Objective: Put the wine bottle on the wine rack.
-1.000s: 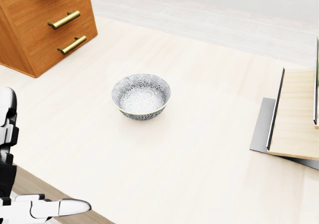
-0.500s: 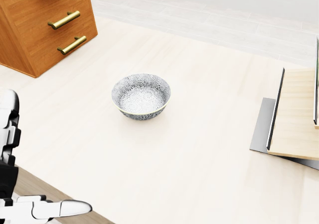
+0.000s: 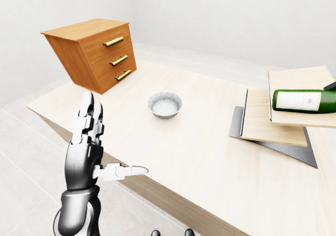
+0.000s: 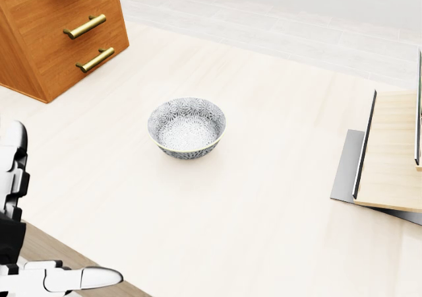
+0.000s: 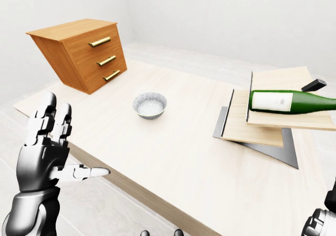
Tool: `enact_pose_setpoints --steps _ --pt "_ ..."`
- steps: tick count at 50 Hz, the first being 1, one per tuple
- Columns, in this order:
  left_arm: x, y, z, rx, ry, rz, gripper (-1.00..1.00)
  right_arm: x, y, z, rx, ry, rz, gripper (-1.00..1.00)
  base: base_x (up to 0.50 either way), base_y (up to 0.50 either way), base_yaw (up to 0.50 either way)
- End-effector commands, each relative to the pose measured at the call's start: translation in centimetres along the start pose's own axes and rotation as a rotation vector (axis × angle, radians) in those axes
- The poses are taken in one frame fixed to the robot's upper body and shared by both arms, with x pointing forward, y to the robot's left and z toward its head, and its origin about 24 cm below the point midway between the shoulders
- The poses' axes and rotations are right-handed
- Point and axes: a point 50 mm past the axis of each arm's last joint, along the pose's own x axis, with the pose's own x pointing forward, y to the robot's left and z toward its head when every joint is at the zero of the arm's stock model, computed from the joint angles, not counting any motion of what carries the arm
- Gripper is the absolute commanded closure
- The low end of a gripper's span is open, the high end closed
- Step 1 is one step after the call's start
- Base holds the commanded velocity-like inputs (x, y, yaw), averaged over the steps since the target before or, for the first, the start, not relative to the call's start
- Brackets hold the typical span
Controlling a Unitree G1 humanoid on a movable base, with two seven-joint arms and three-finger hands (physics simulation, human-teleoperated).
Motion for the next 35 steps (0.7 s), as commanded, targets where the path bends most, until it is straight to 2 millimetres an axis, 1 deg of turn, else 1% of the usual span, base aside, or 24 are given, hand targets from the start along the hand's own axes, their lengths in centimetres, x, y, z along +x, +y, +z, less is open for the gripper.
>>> enact_pose_setpoints --steps 1,5,12,16,21,22,23,25,32,35 --pt "0.0 0.0 -0.2 -0.001 0.011 -0.001 -1.00 -0.1 -0.6 -0.1 -0.005 0.003 -0.013 -0.28 0.00 0.00 0.00" --pt "0.0 0.0 -0.2 -0.002 0.008 -0.001 -1.00 -0.2 -0.7 -0.2 -0.003 0.004 -0.018 -0.18 0.00 0.00 0.00" --pt "0.0 0.1 -0.1 0.000 0.006 -0.001 -1.00 -0.1 -0.8 -0.6 -0.007 0.013 -0.022 -0.29 0.00 0.00 0.00" --pt "0.0 0.1 -0.1 0.000 0.004 -0.001 -1.00 -0.2 -0.9 -0.7 -0.006 0.016 -0.026 -0.30 0.00 0.00 0.00" --pt "0.0 0.0 -0.1 -0.003 0.007 -0.002 -1.00 -0.2 -1.2 -1.0 0.003 0.024 -0.052 -0.44 0.00 0.00 0.00" --pt "0.0 0.0 -0.2 -0.003 0.008 -0.003 -1.00 -0.2 -1.1 -1.0 0.004 0.026 -0.051 -0.67 0.00 0.00 0.00" --pt "0.0 0.0 -0.1 -0.003 0.007 -0.003 -1.00 -0.1 -1.1 -1.1 -0.001 0.027 -0.051 -0.78 0.00 0.00 0.00" --pt "-0.1 0.0 -0.1 -0.004 0.004 -0.001 -1.00 -0.1 -1.0 -1.2 0.003 0.029 -0.053 -0.87 0.00 0.00 0.00" --pt "-0.1 0.2 -0.2 -0.007 0.010 0.001 -1.00 -0.2 -0.7 -1.7 0.000 0.039 -0.056 -0.99 0.00 0.00 0.00" --pt "-0.1 0.2 -0.2 -0.007 0.010 0.003 -1.00 -0.2 -0.7 -1.9 -0.005 0.043 -0.056 -1.00 0.00 0.00 0.00"
